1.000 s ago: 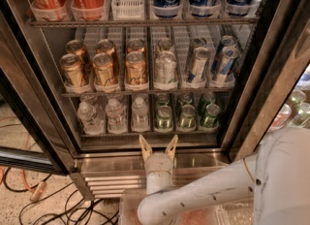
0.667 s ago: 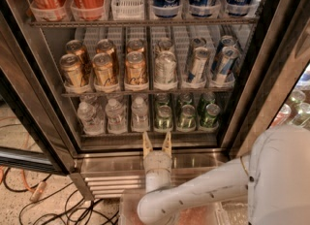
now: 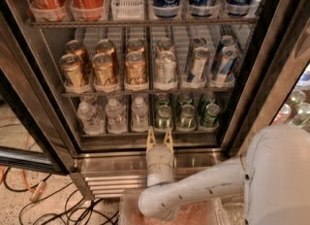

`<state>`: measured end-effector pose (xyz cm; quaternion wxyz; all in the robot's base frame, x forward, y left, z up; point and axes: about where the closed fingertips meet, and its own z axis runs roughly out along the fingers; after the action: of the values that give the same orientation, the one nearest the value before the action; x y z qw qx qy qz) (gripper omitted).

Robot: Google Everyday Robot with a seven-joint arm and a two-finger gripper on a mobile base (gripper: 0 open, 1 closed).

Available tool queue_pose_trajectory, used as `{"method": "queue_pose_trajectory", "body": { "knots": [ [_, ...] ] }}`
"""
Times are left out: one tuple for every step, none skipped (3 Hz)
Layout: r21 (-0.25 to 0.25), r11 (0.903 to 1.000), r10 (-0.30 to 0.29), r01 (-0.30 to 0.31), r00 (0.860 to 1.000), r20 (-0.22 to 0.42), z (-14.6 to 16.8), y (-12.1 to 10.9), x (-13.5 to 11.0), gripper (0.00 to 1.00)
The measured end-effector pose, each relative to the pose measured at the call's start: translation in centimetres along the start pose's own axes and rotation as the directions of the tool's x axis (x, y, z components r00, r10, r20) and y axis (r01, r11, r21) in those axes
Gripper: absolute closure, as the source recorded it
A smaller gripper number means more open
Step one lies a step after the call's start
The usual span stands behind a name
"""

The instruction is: Pick green can from bottom shelf of fridge

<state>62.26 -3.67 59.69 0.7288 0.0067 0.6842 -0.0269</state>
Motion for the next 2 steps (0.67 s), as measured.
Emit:
{"method": "queue_pose_trajectory", "body": {
  "knots": [
    [0.039, 0.9992, -0.007, 0.006, 1.000, 0.010, 1.02, -1.29, -0.13, 0.43],
    [0.068, 0.9976, -0.011, 0.010, 1.000, 0.019, 1.92, -2.29, -0.33, 0.43]
  ]
}}
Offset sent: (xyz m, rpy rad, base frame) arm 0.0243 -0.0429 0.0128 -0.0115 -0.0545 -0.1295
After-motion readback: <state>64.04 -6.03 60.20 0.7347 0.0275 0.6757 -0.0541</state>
